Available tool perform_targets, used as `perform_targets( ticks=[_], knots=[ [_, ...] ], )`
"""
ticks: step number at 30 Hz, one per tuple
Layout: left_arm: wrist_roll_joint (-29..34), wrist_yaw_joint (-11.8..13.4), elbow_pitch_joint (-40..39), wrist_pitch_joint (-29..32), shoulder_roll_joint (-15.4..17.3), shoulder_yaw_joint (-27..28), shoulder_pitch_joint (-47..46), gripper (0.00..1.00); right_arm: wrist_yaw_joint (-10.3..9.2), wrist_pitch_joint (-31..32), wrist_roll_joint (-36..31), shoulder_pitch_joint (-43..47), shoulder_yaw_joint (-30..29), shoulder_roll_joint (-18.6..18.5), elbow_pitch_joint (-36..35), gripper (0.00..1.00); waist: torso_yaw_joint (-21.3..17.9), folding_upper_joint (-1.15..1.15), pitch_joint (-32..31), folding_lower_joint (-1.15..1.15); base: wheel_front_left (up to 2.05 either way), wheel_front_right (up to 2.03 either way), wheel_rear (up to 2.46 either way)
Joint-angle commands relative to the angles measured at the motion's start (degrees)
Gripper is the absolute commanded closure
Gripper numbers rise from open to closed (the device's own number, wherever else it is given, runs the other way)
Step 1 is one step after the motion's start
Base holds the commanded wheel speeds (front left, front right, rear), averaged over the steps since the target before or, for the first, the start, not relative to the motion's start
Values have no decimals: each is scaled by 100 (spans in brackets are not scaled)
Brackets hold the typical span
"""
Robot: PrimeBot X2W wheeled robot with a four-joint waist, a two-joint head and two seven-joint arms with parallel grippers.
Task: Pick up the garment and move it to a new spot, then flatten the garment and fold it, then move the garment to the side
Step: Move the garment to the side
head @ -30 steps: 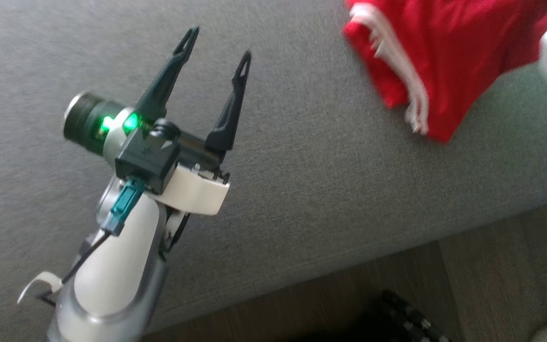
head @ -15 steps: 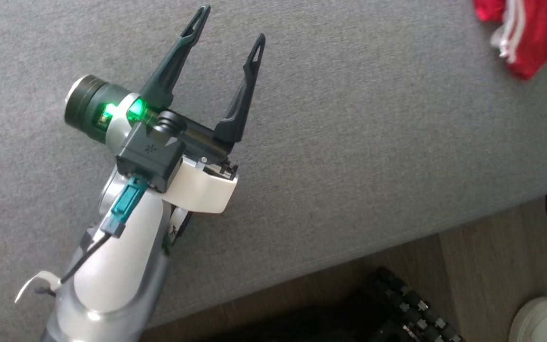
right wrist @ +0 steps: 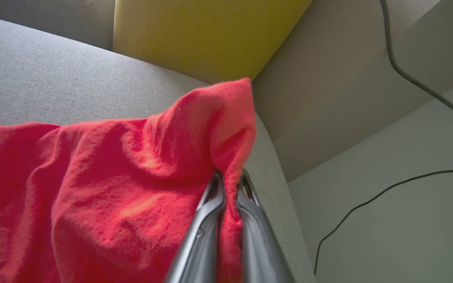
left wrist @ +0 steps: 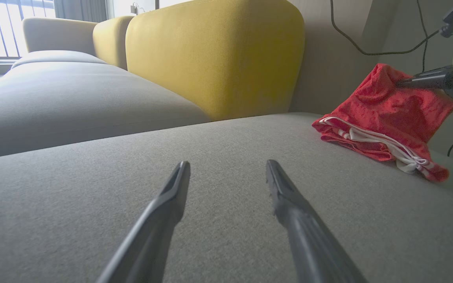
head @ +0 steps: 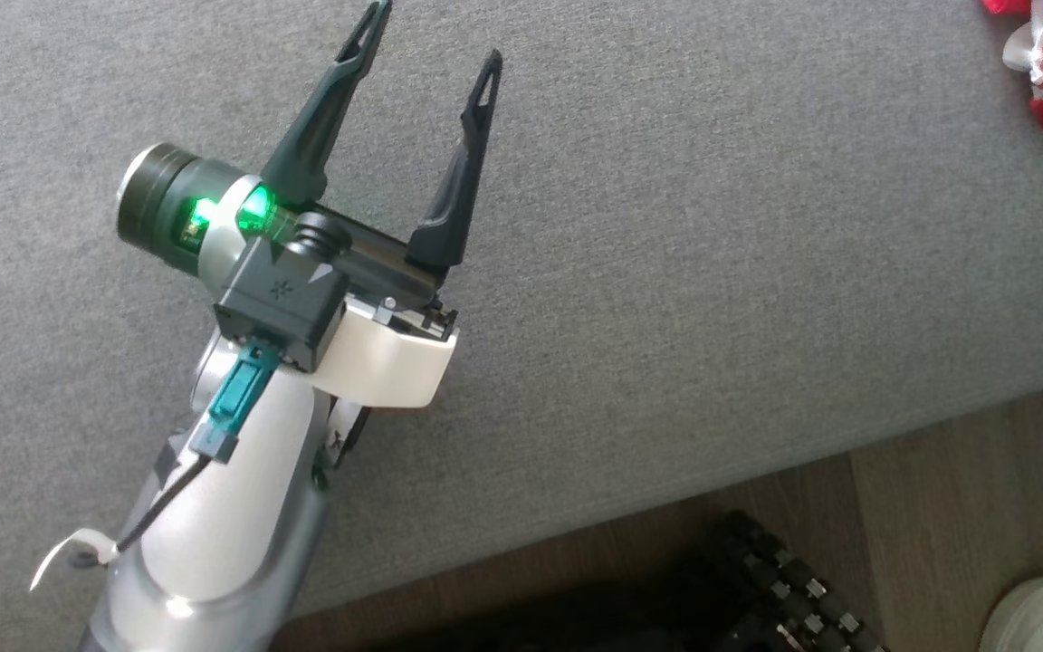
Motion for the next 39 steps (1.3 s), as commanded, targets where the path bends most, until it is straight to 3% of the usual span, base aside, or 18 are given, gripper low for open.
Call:
perform_targets(
  ticks=[1, 2, 3, 4, 17, 26, 39],
  knots=[
    [-43, 33, -175, -21, 67, 98, 39, 0, -3, 38, -7, 175, -95, -114, -237, 100, 1, 0, -10, -1, 0, 0, 0],
    [-51, 34, -168, -21, 64, 94, 37, 0, -3, 57, 27, 196, -86, -89, -282, 76, 5, 0, -19, -1, 0, 0, 0],
    [-60, 36, -160, -21, 60, 90, 35, 0, -3, 103, 100, 214, -98, -40, -313, 20, 8, 0, -30, -1, 0, 0, 0],
    [-69, 36, -149, -21, 55, 86, 33, 0, -3, 149, 101, 237, -83, -35, -355, 0, 14, 0, -43, -1, 0, 0, 0],
    [-257, 122, -49, -21, -105, 122, 300, 0, -3, 583, 39, 305, 169, -3, -1049, 0, 311, 0, -723, -1, 0, 0, 0],
    [-466, 418, -78, -21, -225, 573, 1010, 0, -3, 309, 160, 651, 681, 804, -1609, 0, 769, 0, -1970, -1, 0, 0, 0],
    [-542, 616, -142, -21, -272, 1204, 2112, 0, -3, -1157, 338, 2293, 1048, 2107, -1498, 0, 1515, 0, -3089, -1, 0, 0, 0]
  ],
)
